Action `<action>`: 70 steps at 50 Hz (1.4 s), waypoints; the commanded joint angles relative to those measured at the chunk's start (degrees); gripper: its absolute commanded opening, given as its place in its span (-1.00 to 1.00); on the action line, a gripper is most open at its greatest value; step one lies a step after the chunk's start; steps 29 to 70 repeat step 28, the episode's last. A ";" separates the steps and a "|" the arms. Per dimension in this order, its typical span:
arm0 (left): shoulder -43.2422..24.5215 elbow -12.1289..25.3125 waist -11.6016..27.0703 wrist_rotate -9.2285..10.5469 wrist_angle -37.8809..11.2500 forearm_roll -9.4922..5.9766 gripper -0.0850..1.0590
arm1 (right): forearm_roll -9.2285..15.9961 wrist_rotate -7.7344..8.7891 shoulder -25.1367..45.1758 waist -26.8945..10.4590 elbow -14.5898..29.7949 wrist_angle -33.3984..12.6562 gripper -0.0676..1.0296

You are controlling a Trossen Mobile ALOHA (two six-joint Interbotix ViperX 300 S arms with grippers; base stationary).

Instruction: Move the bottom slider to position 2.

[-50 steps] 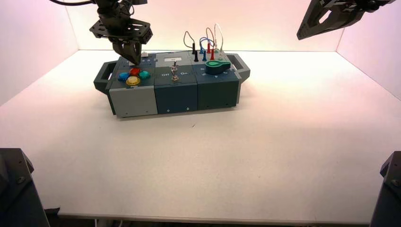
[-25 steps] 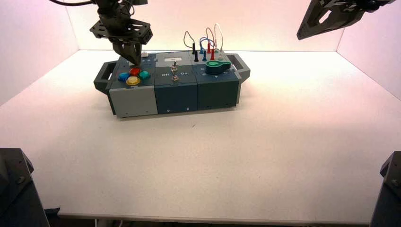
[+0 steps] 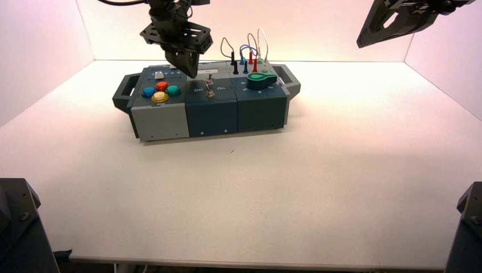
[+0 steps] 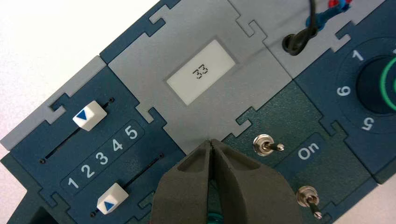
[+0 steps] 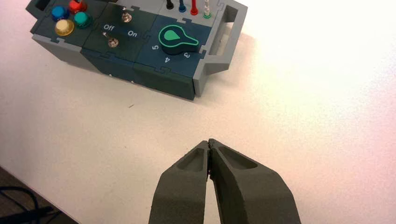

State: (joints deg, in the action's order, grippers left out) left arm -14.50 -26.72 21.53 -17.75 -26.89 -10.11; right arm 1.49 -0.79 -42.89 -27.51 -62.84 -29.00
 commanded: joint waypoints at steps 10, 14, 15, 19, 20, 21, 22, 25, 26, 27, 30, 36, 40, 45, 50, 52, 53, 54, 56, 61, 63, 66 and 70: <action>17.93 -1.67 0.26 0.70 -1.05 -0.35 -0.91 | 0.44 0.09 -0.18 -0.18 2.37 0.09 -0.92; 21.45 -3.34 0.26 0.88 -1.49 -0.35 -0.91 | 0.53 0.09 -0.18 -0.26 2.55 0.00 -0.92; 21.88 -3.60 0.26 0.97 -1.49 -0.35 -0.91 | 0.62 0.09 -0.18 -0.18 2.64 0.00 -0.92; 24.70 -5.89 0.26 1.49 -1.49 -0.35 -0.91 | 0.62 0.00 0.00 -0.26 2.64 0.00 -0.92; 25.22 -6.42 0.26 1.49 -1.49 -0.35 -0.91 | 0.62 0.00 0.00 -0.18 2.55 0.00 -0.92; 25.22 -6.42 0.26 1.49 -1.49 -0.35 -0.91 | 0.62 0.00 0.00 -0.18 2.55 0.00 -0.92; 26.37 -7.29 0.26 1.49 -1.32 -0.35 -0.91 | 0.62 0.09 0.09 -0.18 2.55 0.00 -0.92; 27.07 -7.91 0.09 1.49 -1.05 -0.35 -0.91 | 0.62 0.00 0.26 -0.18 2.64 0.00 -0.92; 27.25 -8.17 0.18 1.41 -0.97 -0.35 -0.91 | 0.62 0.09 0.26 -0.18 2.64 0.00 -0.92; 27.33 -8.26 0.09 1.41 -0.97 -0.35 -0.91 | 0.62 0.09 0.26 -0.26 2.72 0.00 -0.92; 27.33 -8.26 0.09 1.41 -0.97 -0.35 -0.91 | 0.62 0.09 0.26 -0.26 2.72 0.00 -0.92; 27.33 -8.26 0.09 1.41 -0.97 -0.35 -0.91 | 0.62 0.09 0.26 -0.26 2.72 0.00 -0.92; 27.33 -8.26 0.09 1.41 -0.97 -0.35 -0.91 | 0.62 0.09 0.26 -0.26 2.72 0.00 -0.92; 27.33 -8.26 0.09 1.41 -0.97 -0.35 -0.91 | 0.62 0.09 0.26 -0.26 2.72 0.00 -0.92; 27.33 -8.26 0.09 1.41 -0.97 -0.35 -0.91 | 0.62 0.09 0.26 -0.26 2.72 0.00 -0.92; 27.33 -8.26 0.09 1.41 -0.97 -0.35 -0.91 | 0.62 0.09 0.26 -0.26 2.72 0.00 -0.92; 27.33 -8.26 0.09 1.41 -0.97 -0.35 -0.91 | 0.62 0.09 0.26 -0.26 2.72 0.00 -0.92; 27.33 -8.26 0.09 1.41 -0.97 -0.35 -0.91 | 0.62 0.09 0.26 -0.26 2.72 0.00 -0.92; 27.33 -8.26 0.09 1.41 -0.97 -0.35 -0.91 | 0.62 0.09 0.26 -0.26 2.72 0.00 -0.92; 27.33 -8.26 0.09 1.41 -0.97 -0.35 -0.91 | 0.62 0.09 0.26 -0.26 2.72 0.00 -0.92; 27.33 -8.26 0.09 1.41 -0.97 -0.35 -0.91 | 0.62 0.09 0.26 -0.26 2.72 0.00 -0.92; 27.33 -8.26 0.09 1.41 -0.97 -0.35 -0.91 | 0.62 0.09 0.26 -0.26 2.72 0.00 -0.92; 27.33 -8.26 0.09 1.41 -0.97 -0.35 -0.91 | 0.62 0.09 0.26 -0.26 2.72 0.00 -0.92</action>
